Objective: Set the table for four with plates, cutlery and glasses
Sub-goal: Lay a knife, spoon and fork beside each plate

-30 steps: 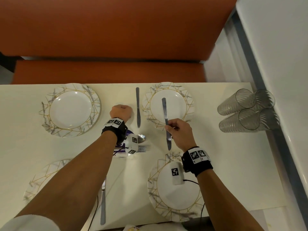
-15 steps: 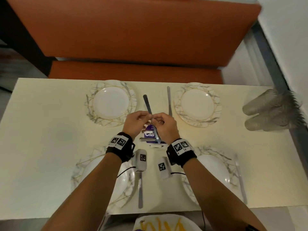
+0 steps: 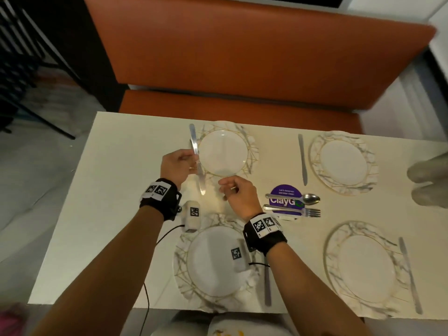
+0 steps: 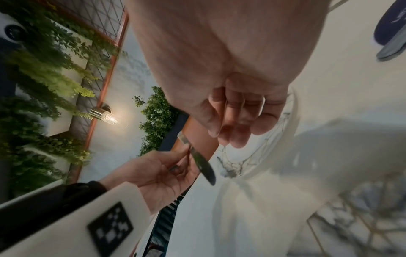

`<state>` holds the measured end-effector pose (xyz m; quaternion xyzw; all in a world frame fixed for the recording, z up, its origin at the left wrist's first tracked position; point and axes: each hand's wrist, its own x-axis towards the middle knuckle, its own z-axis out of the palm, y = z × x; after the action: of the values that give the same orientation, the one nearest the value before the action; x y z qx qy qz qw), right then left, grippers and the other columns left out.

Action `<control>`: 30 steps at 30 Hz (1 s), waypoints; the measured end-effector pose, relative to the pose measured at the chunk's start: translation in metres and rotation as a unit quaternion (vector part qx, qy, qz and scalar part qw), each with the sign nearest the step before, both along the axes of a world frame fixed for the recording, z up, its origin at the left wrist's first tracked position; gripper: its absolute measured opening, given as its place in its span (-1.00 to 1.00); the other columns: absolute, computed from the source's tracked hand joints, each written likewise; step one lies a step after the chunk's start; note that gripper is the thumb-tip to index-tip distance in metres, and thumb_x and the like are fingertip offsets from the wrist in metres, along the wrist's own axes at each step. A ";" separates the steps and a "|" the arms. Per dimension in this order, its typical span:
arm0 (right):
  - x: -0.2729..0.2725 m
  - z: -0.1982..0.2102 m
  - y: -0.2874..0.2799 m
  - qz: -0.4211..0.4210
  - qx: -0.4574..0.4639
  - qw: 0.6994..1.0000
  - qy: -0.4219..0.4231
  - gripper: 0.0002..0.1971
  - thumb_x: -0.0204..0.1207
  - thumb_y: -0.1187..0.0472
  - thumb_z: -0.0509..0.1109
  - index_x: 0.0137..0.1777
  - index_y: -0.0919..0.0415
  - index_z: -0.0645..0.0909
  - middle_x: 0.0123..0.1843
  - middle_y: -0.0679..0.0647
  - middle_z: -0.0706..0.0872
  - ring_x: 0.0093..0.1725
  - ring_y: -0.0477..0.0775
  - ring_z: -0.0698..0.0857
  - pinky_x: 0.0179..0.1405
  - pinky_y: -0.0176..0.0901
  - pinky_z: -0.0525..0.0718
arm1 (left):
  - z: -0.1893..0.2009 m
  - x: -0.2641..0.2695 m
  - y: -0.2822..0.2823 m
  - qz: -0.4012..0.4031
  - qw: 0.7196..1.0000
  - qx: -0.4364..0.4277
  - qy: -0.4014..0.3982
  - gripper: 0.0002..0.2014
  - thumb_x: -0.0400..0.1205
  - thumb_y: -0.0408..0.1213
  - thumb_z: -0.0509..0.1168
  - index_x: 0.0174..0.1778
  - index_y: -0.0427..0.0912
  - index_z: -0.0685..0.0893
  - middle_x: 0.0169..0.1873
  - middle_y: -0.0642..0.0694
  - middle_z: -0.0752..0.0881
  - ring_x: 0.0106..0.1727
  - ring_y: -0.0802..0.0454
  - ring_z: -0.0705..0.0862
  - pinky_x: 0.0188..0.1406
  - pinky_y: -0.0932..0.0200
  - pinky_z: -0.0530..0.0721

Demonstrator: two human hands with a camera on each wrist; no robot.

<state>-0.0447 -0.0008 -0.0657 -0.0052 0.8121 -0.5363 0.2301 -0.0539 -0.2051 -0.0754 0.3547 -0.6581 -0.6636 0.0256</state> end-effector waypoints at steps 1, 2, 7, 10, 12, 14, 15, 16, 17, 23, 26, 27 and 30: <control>0.000 -0.001 0.000 0.004 0.005 1.000 -0.007 -0.79 0.61 0.42 0.36 0.05 0.18 0.79 -0.08 0.15 0.83 -0.27 0.00 0.74 -0.30 -0.46 0.64 | -0.005 -0.004 -0.013 0.008 1.000 -0.005 -0.010 -0.88 0.63 -0.50 0.47 0.04 -0.27 0.82 -0.21 -0.16 0.83 -0.26 0.01 0.81 -0.20 0.12 0.85; -0.002 -0.003 0.000 0.008 0.010 1.000 -0.010 -0.79 0.62 0.43 0.35 0.05 0.20 0.79 -0.08 0.16 0.83 -0.26 0.01 0.74 -0.31 -0.47 0.63 | -0.011 -0.008 -0.025 0.014 1.000 -0.009 -0.021 -0.88 0.63 -0.48 0.48 0.04 -0.25 0.83 -0.18 -0.17 0.84 -0.22 -0.03 0.82 -0.15 0.07 0.86; -0.015 -0.016 0.013 -0.006 0.043 0.999 -0.012 -0.79 0.64 0.44 0.34 0.05 0.21 0.78 -0.16 0.09 0.85 -0.26 0.01 0.77 -0.31 -0.43 0.65 | -0.040 -0.034 -0.069 0.015 0.995 -0.041 -0.095 -0.93 0.61 -0.43 0.52 -0.03 -0.21 0.87 -0.10 -0.23 0.87 -0.16 -0.13 0.85 -0.02 -0.03 0.88; -0.023 -0.024 0.027 -0.028 0.061 0.998 -0.016 -0.81 0.65 0.40 0.36 0.02 0.15 0.78 -0.19 0.04 0.85 -0.28 0.04 0.79 -0.25 -0.34 0.69 | -0.052 -0.048 -0.080 -0.006 0.987 -0.070 -0.143 -0.94 0.60 -0.41 0.54 -0.06 -0.20 0.87 -0.10 -0.23 0.88 -0.11 -0.18 0.88 0.02 -0.06 0.88; -0.025 -0.026 0.037 -0.040 0.067 0.997 -0.020 -0.81 0.66 0.41 0.36 0.02 0.16 0.77 -0.18 0.06 0.84 -0.27 0.04 0.78 -0.26 -0.36 0.69 | -0.056 -0.055 -0.081 -0.011 0.985 -0.073 -0.159 -0.94 0.60 -0.43 0.54 -0.05 -0.23 0.87 -0.12 -0.24 0.87 -0.13 -0.19 0.88 0.00 -0.07 0.88; -0.028 -0.028 0.042 -0.047 0.068 0.996 -0.019 -0.80 0.66 0.43 0.35 0.01 0.17 0.77 -0.16 0.10 0.84 -0.27 0.04 0.77 -0.29 -0.40 0.66 | -0.058 -0.062 -0.080 -0.017 0.983 -0.073 -0.166 -0.92 0.60 -0.46 0.54 -0.02 -0.31 0.86 -0.18 -0.25 0.85 -0.18 -0.18 0.85 -0.10 -0.02 0.88; -0.029 -0.030 0.044 -0.051 0.069 0.996 -0.020 -0.79 0.66 0.44 0.35 0.00 0.16 0.77 -0.16 0.11 0.84 -0.27 0.04 0.76 -0.30 -0.41 0.66 | -0.060 -0.064 -0.080 -0.018 0.982 -0.076 -0.170 -0.93 0.59 -0.46 0.54 -0.03 -0.32 0.86 -0.22 -0.23 0.84 -0.21 -0.17 0.85 -0.21 0.05 0.89; -0.029 -0.030 0.045 -0.054 0.071 0.996 -0.019 -0.78 0.65 0.45 0.34 -0.01 0.16 0.76 -0.16 0.12 0.84 -0.26 0.04 0.76 -0.31 -0.41 0.66 | -0.061 -0.067 -0.080 -0.021 0.981 -0.081 -0.172 -0.96 0.59 -0.46 0.55 -0.09 -0.30 0.86 -0.24 -0.21 0.84 -0.23 -0.16 0.85 -0.30 0.10 0.88; -0.030 -0.031 0.046 -0.058 0.071 0.996 -0.019 -0.78 0.65 0.45 0.34 -0.01 0.17 0.76 -0.16 0.12 0.84 -0.26 0.04 0.76 -0.31 -0.41 0.66 | -0.063 -0.069 -0.080 -0.024 0.980 -0.089 -0.175 -0.96 0.57 -0.46 0.56 -0.16 -0.26 0.86 -0.25 -0.20 0.85 -0.23 -0.16 0.86 -0.31 0.11 0.88; -0.028 -0.034 0.047 -0.069 0.063 0.995 -0.028 -0.78 0.65 0.45 0.33 -0.02 0.17 0.76 -0.17 0.13 0.83 -0.31 0.04 0.76 -0.29 -0.36 0.68 | -0.076 -0.076 -0.083 -0.035 0.964 -0.176 -0.196 -0.84 0.56 -0.34 0.59 -0.33 -0.07 0.89 -0.27 -0.11 0.88 -0.18 -0.13 0.88 -0.07 -0.04 0.90; -0.027 -0.035 0.047 -0.067 0.065 0.995 -0.031 -0.79 0.65 0.44 0.34 -0.02 0.16 0.75 -0.17 0.10 0.84 -0.33 0.03 0.75 -0.29 -0.35 0.69 | -0.076 -0.078 -0.081 -0.034 0.962 -0.188 -0.195 -0.88 0.56 -0.34 0.58 -0.30 -0.11 0.90 -0.27 -0.13 0.88 -0.19 -0.12 0.88 -0.07 0.01 0.90; -0.026 -0.035 0.048 -0.068 0.064 0.995 -0.031 -0.79 0.64 0.44 0.34 -0.03 0.16 0.75 -0.18 0.11 0.84 -0.33 0.03 0.75 -0.30 -0.37 0.69 | -0.076 -0.078 -0.081 -0.033 0.962 -0.188 -0.195 -0.89 0.55 -0.34 0.59 -0.30 -0.11 0.90 -0.27 -0.13 0.88 -0.19 -0.12 0.88 -0.07 0.01 0.90; -0.024 -0.036 0.051 -0.072 0.061 0.995 -0.029 -0.78 0.65 0.44 0.33 -0.05 0.14 0.74 -0.18 0.12 0.84 -0.33 0.04 0.75 -0.30 -0.38 0.69 | -0.076 -0.079 -0.080 -0.029 0.963 -0.187 -0.194 -0.91 0.54 -0.32 0.59 -0.28 -0.10 0.90 -0.24 -0.14 0.89 -0.17 -0.13 0.89 -0.05 -0.03 0.90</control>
<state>-0.0688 0.0506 -0.1015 0.0832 0.8346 -0.5008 0.2140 -0.1326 -0.2850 -0.1511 0.4461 -0.7730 -0.4475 -0.0564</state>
